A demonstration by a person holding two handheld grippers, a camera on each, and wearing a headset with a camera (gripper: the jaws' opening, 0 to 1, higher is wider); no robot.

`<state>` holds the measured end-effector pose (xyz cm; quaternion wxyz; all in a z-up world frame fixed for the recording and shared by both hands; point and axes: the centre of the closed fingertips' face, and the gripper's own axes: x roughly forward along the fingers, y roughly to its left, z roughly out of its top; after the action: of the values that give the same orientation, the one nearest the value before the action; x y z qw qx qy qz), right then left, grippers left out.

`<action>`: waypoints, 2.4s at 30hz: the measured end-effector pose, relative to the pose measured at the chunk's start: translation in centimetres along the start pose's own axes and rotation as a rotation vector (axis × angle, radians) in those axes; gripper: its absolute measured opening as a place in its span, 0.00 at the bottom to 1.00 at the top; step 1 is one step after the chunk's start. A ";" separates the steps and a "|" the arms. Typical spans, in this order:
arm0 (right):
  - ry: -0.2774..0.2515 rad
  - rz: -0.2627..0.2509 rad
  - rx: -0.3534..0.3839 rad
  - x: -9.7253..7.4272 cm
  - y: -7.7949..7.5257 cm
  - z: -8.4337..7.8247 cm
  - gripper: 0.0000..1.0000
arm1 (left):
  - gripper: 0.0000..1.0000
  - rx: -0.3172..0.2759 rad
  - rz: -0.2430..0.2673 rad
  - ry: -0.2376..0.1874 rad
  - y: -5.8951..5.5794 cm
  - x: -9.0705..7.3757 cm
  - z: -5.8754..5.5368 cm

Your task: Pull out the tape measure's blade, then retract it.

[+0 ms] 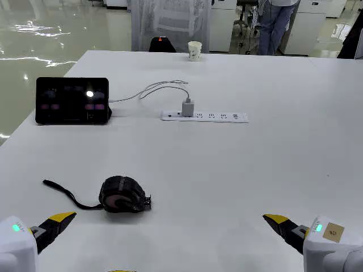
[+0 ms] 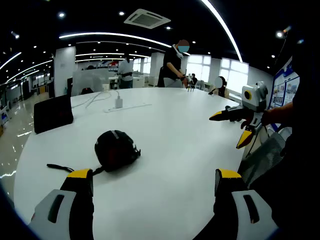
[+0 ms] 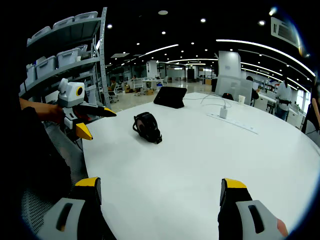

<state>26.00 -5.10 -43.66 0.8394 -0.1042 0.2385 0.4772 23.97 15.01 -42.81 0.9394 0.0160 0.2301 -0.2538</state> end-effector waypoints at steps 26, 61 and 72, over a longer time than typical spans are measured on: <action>0.011 0.003 -0.012 0.0 0.0 -0.3 0.99 | 0.99 0.007 -0.005 0.007 0.0 0.1 0.0; 0.070 0.073 -0.059 1.7 -1.4 -0.1 0.99 | 0.99 0.031 -0.030 0.049 1.4 1.1 0.4; 0.074 0.100 -0.096 2.9 -2.0 0.6 0.98 | 0.99 0.047 -0.038 0.056 2.9 1.5 0.7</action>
<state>29.16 -3.73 -44.74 0.7992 -0.1496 0.2511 0.5253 26.78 16.75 -43.09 0.9269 0.0407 0.2505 -0.2764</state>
